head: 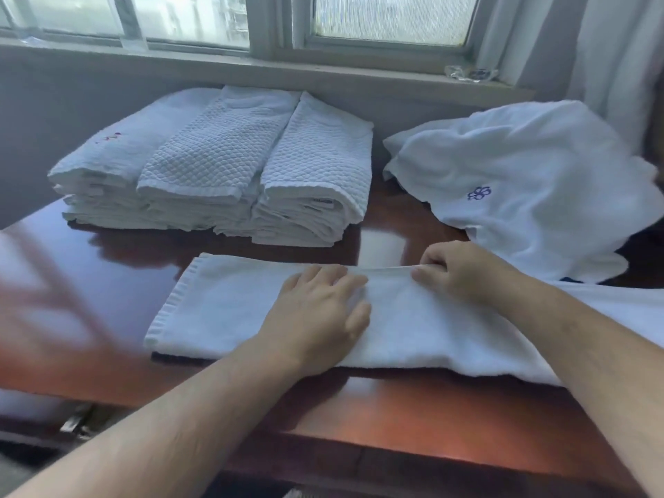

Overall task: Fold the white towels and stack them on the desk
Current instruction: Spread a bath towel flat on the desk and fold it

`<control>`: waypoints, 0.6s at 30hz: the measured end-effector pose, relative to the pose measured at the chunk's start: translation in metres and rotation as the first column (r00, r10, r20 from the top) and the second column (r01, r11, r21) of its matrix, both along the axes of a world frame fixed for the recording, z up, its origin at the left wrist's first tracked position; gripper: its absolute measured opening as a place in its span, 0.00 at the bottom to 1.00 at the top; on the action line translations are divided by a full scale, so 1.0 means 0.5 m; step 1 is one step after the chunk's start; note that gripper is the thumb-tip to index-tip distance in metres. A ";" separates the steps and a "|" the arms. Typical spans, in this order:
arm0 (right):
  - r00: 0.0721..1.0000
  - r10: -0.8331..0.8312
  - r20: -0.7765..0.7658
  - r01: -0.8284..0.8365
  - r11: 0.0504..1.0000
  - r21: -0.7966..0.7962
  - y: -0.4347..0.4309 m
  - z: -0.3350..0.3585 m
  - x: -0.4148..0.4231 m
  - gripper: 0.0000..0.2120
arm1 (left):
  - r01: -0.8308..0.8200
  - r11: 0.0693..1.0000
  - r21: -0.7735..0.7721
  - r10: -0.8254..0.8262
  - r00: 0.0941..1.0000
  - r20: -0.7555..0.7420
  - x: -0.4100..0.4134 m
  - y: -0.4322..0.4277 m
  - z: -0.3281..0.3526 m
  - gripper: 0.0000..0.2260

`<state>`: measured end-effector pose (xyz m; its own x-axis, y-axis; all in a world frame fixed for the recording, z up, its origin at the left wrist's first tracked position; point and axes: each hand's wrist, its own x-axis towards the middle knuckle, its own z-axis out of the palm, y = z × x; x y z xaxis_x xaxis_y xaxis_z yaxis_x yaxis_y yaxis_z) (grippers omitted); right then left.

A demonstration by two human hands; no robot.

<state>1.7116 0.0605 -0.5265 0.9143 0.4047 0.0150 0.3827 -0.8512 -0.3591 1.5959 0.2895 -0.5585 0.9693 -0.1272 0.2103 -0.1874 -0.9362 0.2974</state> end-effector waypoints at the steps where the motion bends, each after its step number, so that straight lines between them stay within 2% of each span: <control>1: 0.999 -0.014 0.035 0.012 0.999 0.052 0.003 -0.001 0.000 0.12 | 0.004 1.000 0.022 -0.004 1.000 -0.018 0.003 0.003 -0.003 0.21; 3: 0.999 -0.024 0.048 0.018 0.993 0.114 0.008 -0.004 0.001 0.11 | 0.014 0.997 0.079 -0.009 0.997 -0.073 0.009 0.016 -0.010 0.24; 7: 0.998 -0.062 0.022 0.060 0.994 0.097 0.001 -0.026 -0.004 0.12 | 0.042 0.992 0.121 -0.024 0.989 -0.148 0.021 0.051 -0.014 0.26; 12: 0.989 -0.088 0.115 0.072 0.988 0.140 -0.012 -0.048 -0.017 0.21 | 0.079 0.985 0.152 -0.054 0.985 -0.165 0.034 0.077 -0.011 0.27; 18: 0.991 -0.111 0.069 0.103 0.989 0.109 -0.039 -0.028 -0.007 0.18 | 0.107 0.977 0.187 -0.072 0.981 -0.181 0.035 0.086 -0.008 0.27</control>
